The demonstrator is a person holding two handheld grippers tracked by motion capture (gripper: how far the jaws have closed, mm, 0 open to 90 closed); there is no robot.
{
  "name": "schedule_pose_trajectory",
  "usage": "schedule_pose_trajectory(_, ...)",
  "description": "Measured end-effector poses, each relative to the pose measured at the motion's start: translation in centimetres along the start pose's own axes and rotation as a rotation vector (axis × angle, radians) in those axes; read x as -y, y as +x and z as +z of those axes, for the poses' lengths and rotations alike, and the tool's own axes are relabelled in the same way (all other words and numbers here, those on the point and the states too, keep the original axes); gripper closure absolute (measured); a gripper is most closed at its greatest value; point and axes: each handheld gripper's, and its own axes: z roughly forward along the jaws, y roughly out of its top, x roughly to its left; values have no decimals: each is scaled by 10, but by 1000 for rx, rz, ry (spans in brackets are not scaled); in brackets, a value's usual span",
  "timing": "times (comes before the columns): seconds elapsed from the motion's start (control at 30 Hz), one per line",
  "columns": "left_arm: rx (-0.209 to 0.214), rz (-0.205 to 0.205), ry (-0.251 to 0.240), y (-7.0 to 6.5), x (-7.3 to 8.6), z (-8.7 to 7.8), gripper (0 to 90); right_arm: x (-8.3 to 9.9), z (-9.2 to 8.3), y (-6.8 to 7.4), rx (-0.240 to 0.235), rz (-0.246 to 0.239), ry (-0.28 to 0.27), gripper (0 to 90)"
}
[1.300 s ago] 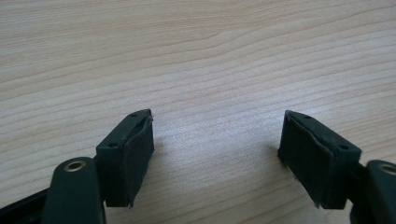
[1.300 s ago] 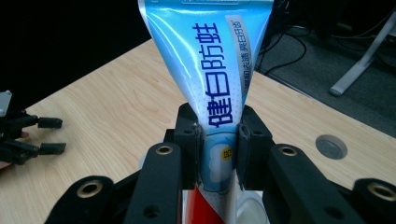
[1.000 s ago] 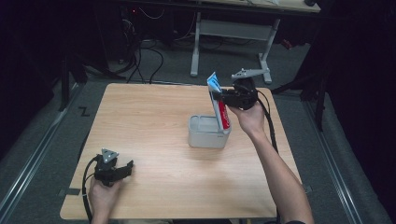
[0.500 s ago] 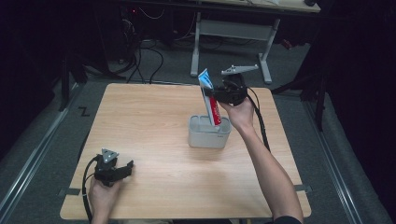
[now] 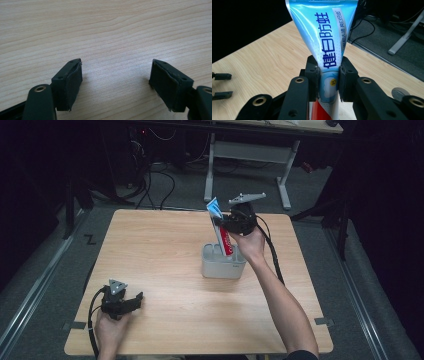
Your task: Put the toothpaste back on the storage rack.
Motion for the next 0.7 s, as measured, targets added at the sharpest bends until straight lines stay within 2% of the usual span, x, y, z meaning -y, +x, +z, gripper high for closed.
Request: schedule_pose_trajectory(0.7,1,1,2,0,0,0,264,19,11,-5,6,17,45,730)
